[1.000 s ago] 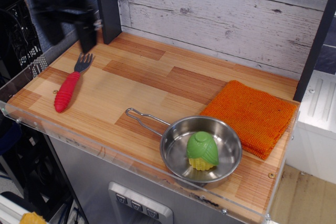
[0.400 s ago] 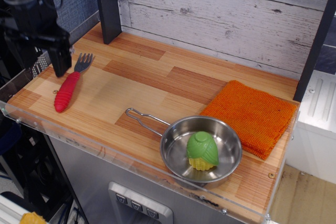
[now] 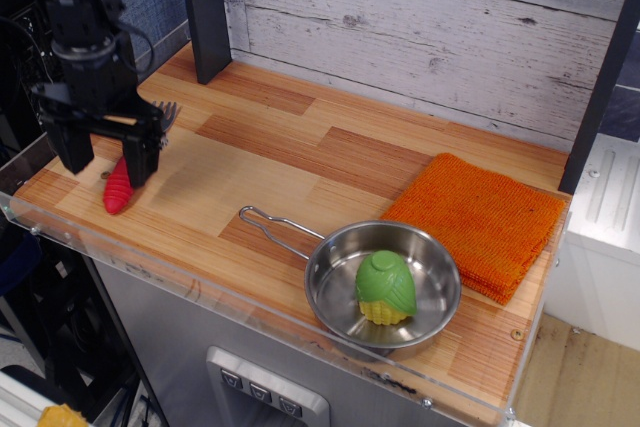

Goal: Pick the carrot from left side and place it on the orange cloth

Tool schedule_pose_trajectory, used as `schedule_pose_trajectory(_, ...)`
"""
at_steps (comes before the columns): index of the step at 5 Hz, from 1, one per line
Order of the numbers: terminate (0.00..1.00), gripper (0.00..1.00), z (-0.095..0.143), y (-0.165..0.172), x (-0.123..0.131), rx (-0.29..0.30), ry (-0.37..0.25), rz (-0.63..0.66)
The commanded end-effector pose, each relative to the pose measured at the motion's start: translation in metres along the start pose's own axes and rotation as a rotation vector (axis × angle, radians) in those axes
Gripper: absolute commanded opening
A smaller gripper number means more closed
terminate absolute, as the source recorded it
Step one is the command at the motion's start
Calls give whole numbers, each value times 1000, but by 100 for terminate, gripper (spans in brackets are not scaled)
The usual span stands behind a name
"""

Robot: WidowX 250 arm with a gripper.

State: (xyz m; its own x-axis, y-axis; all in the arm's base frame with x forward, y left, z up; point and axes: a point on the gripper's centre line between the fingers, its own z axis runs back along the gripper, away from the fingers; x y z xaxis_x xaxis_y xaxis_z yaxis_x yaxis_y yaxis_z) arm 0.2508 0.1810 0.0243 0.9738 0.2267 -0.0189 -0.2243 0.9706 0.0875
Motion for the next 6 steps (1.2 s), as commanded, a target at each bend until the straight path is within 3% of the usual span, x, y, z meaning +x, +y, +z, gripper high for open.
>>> schedule_pose_trajectory(1,0,100,-2,-6,14,30,-21,-12)
schedule_pose_trajectory(2,0,0,-2,-7,15,41,-35,-8)
schedule_pose_trajectory(4,0,0,17,-10,11,37,-81,-23)
schedule_pose_trajectory(5,0,0,52,-17,10,31,-104,-4)
schedule_pose_trajectory(6,0,0,94,-51,5,7,-139,-20)
